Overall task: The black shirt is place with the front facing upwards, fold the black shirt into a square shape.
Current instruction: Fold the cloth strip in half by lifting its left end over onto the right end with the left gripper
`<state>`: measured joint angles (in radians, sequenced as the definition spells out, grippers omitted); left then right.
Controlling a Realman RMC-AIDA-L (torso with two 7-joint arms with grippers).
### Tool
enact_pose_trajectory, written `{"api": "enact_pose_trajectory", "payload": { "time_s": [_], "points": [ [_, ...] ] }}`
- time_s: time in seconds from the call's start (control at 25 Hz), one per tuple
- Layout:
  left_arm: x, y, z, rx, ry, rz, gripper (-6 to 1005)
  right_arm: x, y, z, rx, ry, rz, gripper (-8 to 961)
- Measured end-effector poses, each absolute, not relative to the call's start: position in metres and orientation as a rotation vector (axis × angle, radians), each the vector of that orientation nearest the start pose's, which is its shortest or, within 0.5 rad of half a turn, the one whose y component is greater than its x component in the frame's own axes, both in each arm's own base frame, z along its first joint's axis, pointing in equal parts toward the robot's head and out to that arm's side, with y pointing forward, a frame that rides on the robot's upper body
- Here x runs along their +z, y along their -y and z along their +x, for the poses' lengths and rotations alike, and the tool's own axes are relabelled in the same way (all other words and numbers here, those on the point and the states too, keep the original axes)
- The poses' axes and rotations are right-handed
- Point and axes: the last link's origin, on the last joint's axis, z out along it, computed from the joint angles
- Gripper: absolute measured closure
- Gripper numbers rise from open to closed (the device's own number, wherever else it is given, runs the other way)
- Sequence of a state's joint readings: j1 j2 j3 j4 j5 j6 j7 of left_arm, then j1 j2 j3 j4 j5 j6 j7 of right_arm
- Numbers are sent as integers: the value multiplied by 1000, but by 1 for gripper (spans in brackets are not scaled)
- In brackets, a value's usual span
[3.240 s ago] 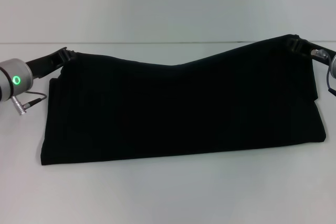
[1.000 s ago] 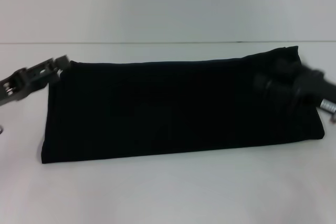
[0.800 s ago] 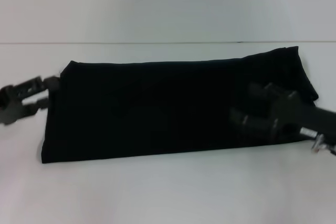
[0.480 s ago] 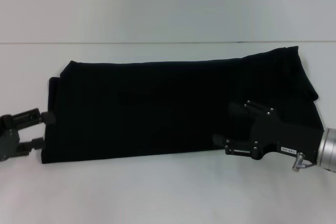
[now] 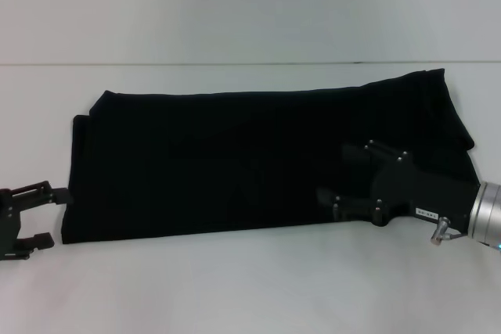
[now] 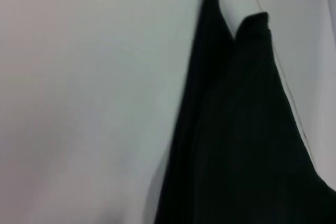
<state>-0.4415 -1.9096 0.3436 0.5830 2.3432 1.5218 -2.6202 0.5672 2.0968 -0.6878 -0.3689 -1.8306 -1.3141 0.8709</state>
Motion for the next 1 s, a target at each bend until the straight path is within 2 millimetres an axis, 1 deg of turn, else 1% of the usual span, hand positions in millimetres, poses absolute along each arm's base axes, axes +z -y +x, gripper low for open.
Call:
{"api": "enact_pose_trajectory", "payload": {
  "time_s": [0.2, 1.0],
  "points": [
    [71, -296, -380, 823, -2777, 1746, 65, -47, -338, 270, 679, -323, -2555, 28],
    [54, -296, -383, 834, -2817, 1659, 64, -50, -335, 271, 678, -327, -2568, 28]
  ]
}}
